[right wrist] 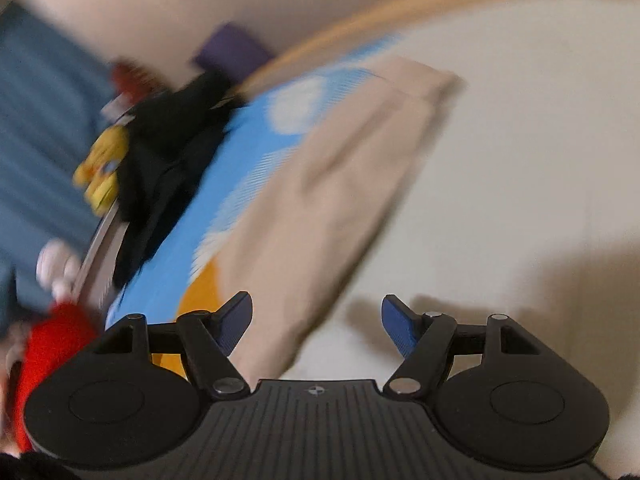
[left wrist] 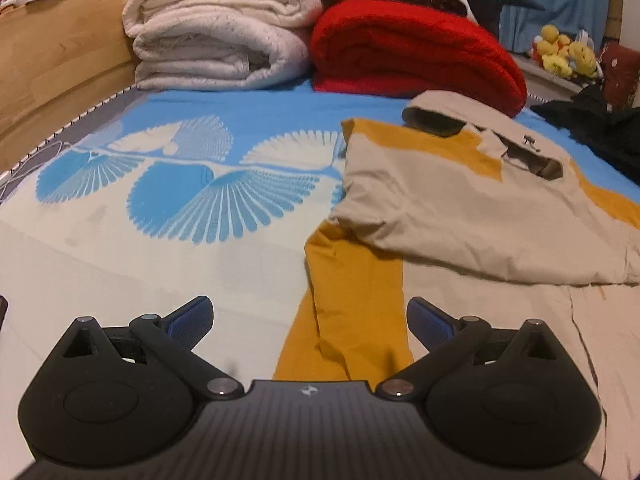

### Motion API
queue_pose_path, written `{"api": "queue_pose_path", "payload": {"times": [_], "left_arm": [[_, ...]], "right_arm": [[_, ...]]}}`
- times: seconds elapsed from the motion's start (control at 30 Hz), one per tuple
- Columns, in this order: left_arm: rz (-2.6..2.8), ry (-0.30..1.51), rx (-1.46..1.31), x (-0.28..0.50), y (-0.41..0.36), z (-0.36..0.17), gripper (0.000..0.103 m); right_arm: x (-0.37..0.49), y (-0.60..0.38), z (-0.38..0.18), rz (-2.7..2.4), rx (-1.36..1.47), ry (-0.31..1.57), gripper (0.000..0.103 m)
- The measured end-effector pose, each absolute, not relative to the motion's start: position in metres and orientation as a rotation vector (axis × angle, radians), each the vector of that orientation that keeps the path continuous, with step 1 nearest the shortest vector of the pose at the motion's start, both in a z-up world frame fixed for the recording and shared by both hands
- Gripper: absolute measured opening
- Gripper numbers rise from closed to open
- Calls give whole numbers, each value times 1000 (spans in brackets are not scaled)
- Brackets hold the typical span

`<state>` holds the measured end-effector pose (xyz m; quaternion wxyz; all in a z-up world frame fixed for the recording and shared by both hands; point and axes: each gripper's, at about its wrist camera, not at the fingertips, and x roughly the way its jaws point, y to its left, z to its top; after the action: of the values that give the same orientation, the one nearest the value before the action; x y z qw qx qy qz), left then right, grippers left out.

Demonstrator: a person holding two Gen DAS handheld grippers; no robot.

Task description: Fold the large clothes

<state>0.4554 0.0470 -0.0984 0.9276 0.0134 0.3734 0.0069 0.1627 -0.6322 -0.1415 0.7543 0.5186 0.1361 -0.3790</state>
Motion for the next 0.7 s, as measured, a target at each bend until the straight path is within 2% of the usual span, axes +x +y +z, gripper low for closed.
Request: {"api": "queue_pose_path", "payload": {"times": [0.13, 0.17, 0.27, 0.43, 0.57, 0.63, 0.67, 0.7], "left_arm": [[41, 728, 27, 463, 48, -105, 103], [46, 723, 21, 466, 50, -108, 103], [80, 717, -1, 479, 61, -115, 103], [170, 758, -72, 500, 85, -127, 103], [223, 773, -99, 508, 96, -131, 103], [238, 771, -95, 508, 98, -131, 103], [242, 770, -96, 507, 98, -129, 103], [242, 771, -100, 507, 99, -128, 103]], "right_arm": [[149, -654, -170, -878, 1266, 200, 75], [150, -658, -171, -884, 1265, 179, 78], [156, -671, -175, -896, 1222, 158, 83], [173, -692, -179, -893, 1184, 136, 84], [211, -697, -175, -936, 1022, 197, 82], [251, -700, -167, -1011, 846, 364, 68], [271, -697, -161, -1056, 728, 471, 29], [288, -696, -154, -1089, 652, 533, 4]]}}
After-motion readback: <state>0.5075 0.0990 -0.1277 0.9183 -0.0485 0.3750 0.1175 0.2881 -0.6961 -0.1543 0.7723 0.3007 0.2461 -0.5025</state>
